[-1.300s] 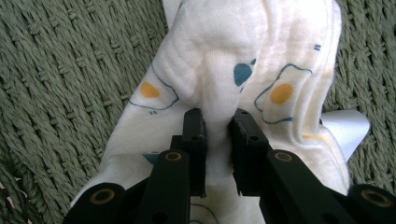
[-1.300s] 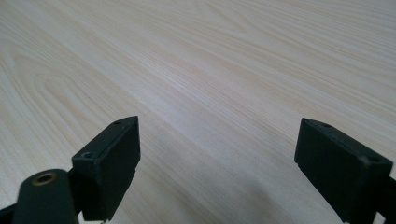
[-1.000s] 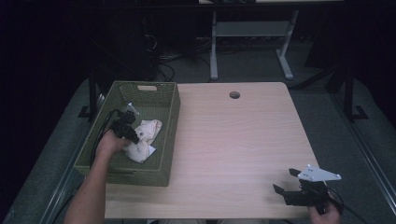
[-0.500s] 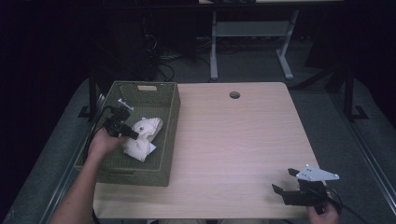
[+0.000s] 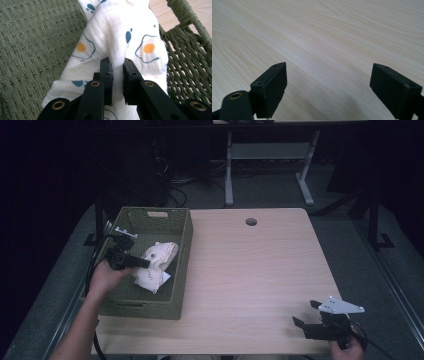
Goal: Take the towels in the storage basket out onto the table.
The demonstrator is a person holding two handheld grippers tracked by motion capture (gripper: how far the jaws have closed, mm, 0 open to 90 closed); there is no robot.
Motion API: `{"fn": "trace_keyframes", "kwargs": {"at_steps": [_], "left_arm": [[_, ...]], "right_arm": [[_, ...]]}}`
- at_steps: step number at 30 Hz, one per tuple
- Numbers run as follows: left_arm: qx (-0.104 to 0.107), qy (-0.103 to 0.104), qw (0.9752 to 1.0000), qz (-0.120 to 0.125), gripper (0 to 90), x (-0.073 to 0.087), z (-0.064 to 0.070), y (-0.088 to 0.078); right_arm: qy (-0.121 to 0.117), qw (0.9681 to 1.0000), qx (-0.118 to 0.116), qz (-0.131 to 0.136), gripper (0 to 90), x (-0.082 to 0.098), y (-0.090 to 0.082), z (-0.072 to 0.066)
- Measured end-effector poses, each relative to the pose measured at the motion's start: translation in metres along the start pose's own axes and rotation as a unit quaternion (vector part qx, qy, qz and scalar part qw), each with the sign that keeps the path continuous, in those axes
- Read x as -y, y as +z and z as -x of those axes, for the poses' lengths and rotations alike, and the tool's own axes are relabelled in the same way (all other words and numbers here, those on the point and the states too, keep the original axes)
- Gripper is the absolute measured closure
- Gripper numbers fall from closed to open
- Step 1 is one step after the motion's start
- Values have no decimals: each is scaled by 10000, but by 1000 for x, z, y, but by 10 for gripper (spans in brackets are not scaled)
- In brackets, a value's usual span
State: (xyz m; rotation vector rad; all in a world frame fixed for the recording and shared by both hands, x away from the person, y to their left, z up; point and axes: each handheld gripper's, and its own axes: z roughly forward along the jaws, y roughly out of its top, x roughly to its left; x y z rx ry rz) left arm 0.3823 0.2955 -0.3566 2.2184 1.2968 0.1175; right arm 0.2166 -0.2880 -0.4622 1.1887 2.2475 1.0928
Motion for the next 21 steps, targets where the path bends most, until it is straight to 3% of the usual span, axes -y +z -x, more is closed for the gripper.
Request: {"fn": "trace_keyframes", "kwargs": {"at_steps": [2,5,10,14,18,21], "left_arm": [[16,10,10000,24,800,1,0,-1],[155,-99,9995,273,799,11,-3,-4],[164,-103,9991,381,799,19,-3,-6],[354,-234,9975,566,799,24,-4,-9],[647,-390,9939,809,798,27,-7,-14],[697,-403,9929,881,799,28,-5,-16]], "right_arm": [[4,10000,6,-8,140,0,0,0],[-24,10000,26,-21,140,0,1,-1],[-41,10000,51,-2,140,0,1,-2],[-20,9999,95,34,140,0,0,-3],[0,9999,120,68,140,0,-1,-3],[-12,9999,116,74,140,0,-1,-3]]}}
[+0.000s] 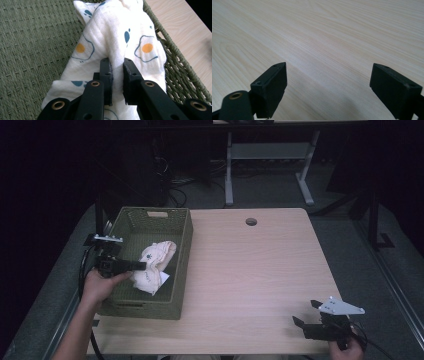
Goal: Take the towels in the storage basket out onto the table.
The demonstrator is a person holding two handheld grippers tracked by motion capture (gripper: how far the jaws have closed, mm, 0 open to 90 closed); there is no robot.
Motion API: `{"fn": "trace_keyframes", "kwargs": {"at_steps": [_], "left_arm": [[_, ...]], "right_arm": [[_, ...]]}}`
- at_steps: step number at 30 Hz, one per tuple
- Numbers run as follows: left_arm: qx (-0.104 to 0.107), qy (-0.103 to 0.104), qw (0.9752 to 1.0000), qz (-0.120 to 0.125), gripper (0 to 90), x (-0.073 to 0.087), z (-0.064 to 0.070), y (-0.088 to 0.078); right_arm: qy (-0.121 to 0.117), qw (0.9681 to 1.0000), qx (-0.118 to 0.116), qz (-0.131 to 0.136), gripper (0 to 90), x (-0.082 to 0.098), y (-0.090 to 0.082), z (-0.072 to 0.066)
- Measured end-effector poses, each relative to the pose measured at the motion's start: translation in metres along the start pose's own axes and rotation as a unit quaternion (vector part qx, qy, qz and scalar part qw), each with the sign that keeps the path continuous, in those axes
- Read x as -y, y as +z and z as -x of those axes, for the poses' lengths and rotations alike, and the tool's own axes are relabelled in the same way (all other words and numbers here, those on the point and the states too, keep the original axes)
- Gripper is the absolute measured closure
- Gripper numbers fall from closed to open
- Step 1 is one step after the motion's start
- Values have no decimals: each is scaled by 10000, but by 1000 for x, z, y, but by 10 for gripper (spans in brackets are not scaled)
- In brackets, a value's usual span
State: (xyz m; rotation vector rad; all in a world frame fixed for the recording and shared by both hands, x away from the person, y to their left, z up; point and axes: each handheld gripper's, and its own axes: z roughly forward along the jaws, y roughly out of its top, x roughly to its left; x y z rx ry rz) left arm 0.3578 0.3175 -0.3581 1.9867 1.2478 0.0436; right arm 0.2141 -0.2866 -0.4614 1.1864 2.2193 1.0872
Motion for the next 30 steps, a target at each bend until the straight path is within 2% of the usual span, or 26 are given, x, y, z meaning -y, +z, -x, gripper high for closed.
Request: {"fn": "trace_keyframes", "kwargs": {"at_steps": [1,4,7,9,13,15,23,26,30], "left_arm": [[0,0,10000,0,799,0,0,0],[216,-87,9996,139,799,1,1,-3],[287,-190,9992,211,799,1,0,-4],[383,-327,9980,373,800,1,-1,-7],[492,-420,9966,511,800,1,-3,-11],[611,-499,9950,614,800,1,-4,-12],[841,-681,9895,958,800,2,-8,-21],[1069,-794,9849,1106,800,2,-9,-24],[1213,-851,9812,1237,800,0,-7,-28]], "right_arm": [[0,10000,0,0,140,0,0,0],[-6,10000,-1,4,140,0,0,0],[-13,10000,4,15,140,0,-1,0],[5,10000,0,14,140,0,-1,0],[-12,10000,4,15,140,0,-1,0],[-9,10000,5,24,140,0,-1,0],[-13,10000,-11,44,140,-1,-2,0],[-30,10000,-8,45,140,-1,-2,0],[-42,10000,-22,47,140,-1,-3,0]]}}
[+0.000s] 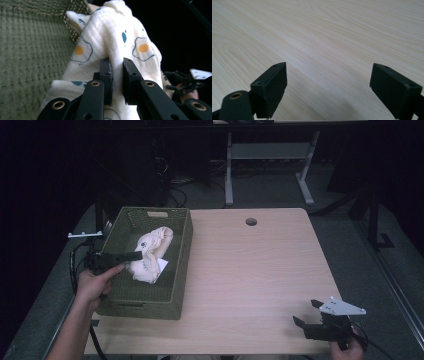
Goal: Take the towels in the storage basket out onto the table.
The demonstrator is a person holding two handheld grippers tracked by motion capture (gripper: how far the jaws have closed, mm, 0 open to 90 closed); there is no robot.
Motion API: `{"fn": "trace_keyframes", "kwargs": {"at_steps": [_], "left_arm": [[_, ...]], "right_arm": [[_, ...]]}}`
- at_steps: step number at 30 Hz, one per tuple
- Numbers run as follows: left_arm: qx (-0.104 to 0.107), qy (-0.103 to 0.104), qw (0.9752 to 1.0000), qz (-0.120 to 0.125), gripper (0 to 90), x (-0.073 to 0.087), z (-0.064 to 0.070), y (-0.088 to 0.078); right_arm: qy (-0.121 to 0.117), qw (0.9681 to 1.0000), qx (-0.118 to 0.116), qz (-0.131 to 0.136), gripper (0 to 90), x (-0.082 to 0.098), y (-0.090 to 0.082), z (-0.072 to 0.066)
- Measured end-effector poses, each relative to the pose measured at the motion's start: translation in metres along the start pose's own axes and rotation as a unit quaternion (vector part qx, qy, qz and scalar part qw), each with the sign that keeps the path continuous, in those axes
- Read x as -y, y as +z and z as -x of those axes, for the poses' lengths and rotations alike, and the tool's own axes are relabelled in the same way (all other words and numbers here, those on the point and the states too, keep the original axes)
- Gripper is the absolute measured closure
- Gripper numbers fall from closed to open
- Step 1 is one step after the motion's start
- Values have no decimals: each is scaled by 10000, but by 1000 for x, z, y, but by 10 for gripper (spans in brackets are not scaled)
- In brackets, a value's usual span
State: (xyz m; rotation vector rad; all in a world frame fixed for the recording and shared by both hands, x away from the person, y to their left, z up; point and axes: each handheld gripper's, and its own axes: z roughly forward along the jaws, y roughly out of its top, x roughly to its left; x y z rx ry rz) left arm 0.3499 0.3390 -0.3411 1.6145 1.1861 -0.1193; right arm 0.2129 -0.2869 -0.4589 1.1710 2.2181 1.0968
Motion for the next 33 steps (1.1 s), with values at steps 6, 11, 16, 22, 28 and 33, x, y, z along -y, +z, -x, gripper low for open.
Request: {"fn": "trace_keyframes", "kwargs": {"at_steps": [6,11,16,22,28,33], "left_arm": [[193,-35,9997,135,800,-4,5,-5],[354,-51,9990,251,800,-7,11,-8],[471,-52,9985,278,801,-10,16,-6],[566,77,9981,209,802,-13,26,2],[579,166,9981,136,803,-15,35,9],[549,268,9981,69,805,-17,42,17]], "right_arm": [[-29,10000,13,36,140,0,-1,1],[-21,10000,15,39,140,0,-1,1],[-29,10000,20,39,140,0,-2,0],[8,10000,25,58,140,0,-2,1],[-24,10000,21,73,140,0,-2,0],[-13,9999,26,101,140,0,-3,1]]}}
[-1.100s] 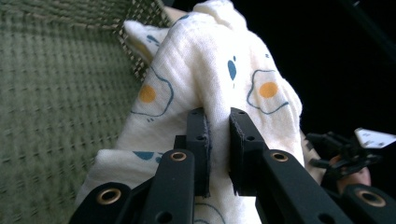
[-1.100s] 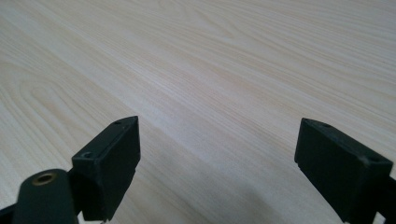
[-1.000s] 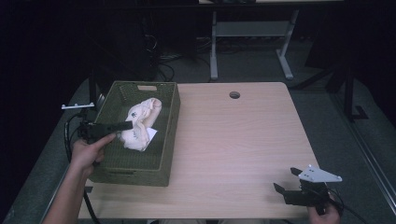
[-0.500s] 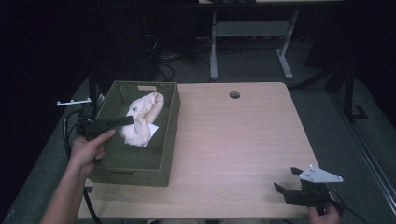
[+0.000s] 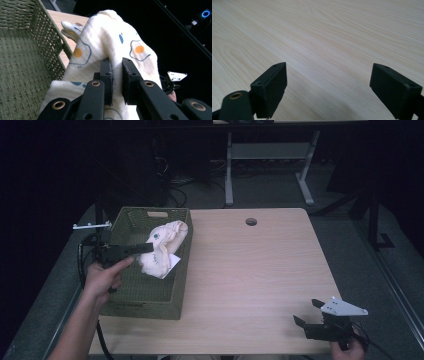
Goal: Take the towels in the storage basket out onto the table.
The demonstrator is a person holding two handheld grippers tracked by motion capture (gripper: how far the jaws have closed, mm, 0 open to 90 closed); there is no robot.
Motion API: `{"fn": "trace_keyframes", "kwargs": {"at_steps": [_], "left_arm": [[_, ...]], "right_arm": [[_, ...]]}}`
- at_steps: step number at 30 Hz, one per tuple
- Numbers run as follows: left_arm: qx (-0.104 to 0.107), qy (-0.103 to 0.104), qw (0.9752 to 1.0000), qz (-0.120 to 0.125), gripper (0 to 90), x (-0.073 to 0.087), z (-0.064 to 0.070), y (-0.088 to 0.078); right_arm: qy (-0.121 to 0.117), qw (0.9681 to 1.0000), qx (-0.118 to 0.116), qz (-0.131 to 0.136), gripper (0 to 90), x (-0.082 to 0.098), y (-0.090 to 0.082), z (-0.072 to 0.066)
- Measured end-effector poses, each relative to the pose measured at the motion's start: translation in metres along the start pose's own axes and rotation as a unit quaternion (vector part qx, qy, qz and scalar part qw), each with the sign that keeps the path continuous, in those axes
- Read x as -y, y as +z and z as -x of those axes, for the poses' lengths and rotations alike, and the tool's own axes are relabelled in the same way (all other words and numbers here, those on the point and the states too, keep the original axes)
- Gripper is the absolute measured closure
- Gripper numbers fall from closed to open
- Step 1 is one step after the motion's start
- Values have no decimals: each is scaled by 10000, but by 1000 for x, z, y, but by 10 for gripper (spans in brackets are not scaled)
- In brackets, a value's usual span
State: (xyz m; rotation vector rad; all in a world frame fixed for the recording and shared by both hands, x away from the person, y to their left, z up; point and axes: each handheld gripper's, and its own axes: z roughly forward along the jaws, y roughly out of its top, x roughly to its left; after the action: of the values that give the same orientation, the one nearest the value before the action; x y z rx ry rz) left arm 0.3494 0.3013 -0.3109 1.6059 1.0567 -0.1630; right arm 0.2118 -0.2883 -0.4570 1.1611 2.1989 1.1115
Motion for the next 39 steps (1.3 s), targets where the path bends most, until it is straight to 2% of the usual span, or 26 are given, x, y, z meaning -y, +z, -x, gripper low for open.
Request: {"fn": "trace_keyframes", "kwargs": {"at_steps": [3,9,18,34,39], "left_arm": [[-46,94,9999,-18,822,-2,5,5],[15,168,9998,-68,825,-5,13,16],[67,397,9989,-256,825,-10,29,47],[250,458,9972,-529,825,-7,43,97],[259,557,9963,-593,825,-8,51,110]], "right_arm": [[-9,10000,-3,12,140,0,0,0],[-22,10000,-12,17,140,-1,0,-1],[-21,10000,-9,74,140,-1,-2,0],[-41,9999,-38,109,140,-2,-3,-1],[-48,9999,-61,114,140,-2,-3,-1]]}}
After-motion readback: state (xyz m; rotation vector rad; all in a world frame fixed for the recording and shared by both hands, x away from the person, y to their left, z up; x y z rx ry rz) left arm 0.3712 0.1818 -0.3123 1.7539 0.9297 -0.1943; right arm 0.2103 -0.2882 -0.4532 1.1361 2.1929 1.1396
